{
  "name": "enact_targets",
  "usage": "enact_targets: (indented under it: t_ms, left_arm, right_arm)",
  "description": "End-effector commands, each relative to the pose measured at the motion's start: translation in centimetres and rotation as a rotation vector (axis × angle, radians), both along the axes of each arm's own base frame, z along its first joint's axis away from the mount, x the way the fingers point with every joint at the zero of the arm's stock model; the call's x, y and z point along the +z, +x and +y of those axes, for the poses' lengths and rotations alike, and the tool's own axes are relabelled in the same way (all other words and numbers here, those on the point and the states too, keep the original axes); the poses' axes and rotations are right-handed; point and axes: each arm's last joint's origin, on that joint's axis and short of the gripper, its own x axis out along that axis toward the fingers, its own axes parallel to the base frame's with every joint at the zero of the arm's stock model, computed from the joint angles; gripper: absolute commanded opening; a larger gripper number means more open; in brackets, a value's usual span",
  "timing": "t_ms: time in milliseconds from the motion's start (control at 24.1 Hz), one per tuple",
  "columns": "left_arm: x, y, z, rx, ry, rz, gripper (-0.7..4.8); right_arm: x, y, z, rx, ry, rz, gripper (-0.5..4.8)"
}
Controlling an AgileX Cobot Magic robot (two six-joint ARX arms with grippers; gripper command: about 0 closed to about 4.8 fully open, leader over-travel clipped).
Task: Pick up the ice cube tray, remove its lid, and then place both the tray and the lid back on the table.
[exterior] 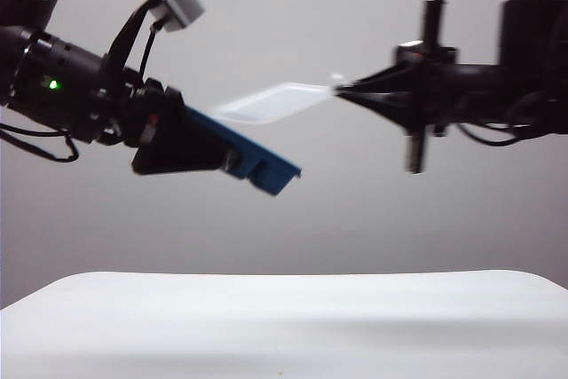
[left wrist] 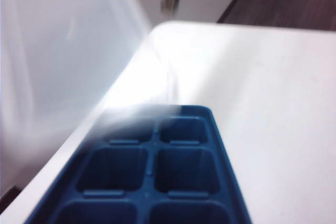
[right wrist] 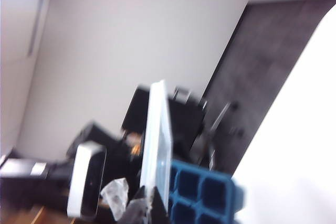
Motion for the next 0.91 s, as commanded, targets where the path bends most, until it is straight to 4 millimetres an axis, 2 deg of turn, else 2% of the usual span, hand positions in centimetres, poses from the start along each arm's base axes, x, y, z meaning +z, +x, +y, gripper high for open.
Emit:
enact_targets:
  t_ms: [42,208,374,498,540,623,706,914]
  left_arm:
    - [-0.2,0.0,0.3,0.019,0.046,-0.009,2.68]
    - [-0.5,0.4,1.2,0.048,0.062,0.028,2.68]
    - [-0.5,0.9,2.6,0.032,0.026,0.043,2.68]
    - [-0.2,1.5,5.1,-0.1,-0.076,0.046,2.66]
    - [-0.2,1.8,5.9,-0.122,-0.105,0.041,2.62]
    - [-0.4,2.1,6.7,-0.136,-0.126,0.035,2.63]
    - [-1.5,2.7,7.0,-0.152,-0.141,0.061,2.63]
    - [-5.0,3.6,6.8,-0.197,-0.162,0.155,2.63]
  right_arm:
    - [0.5,0.5,-2.6,-0.061,0.0,-0.036,-0.05]
    - [0.2,0.8,-5.9,-0.109,-0.015,-0.009,-0.05]
    - [-0.7,0.3,-6.7,-0.116,-0.025,0.004,-0.05]
    - [-3.3,-0.6,-6.8,-0.121,-0.062,0.062,-0.05]
    - [-4.8,-1.0,-6.8,-0.132,-0.092,0.099,-0.05]
    - [-6.3,-1.3,-6.8,-0.163,-0.135,0.153,-0.05]
    - [-7.8,-1.8,-6.8,-0.215,-0.211,0.201,-0.05]
    - [-8.9,-2.2,-6.9,-0.257,-0.277,0.263,-0.05]
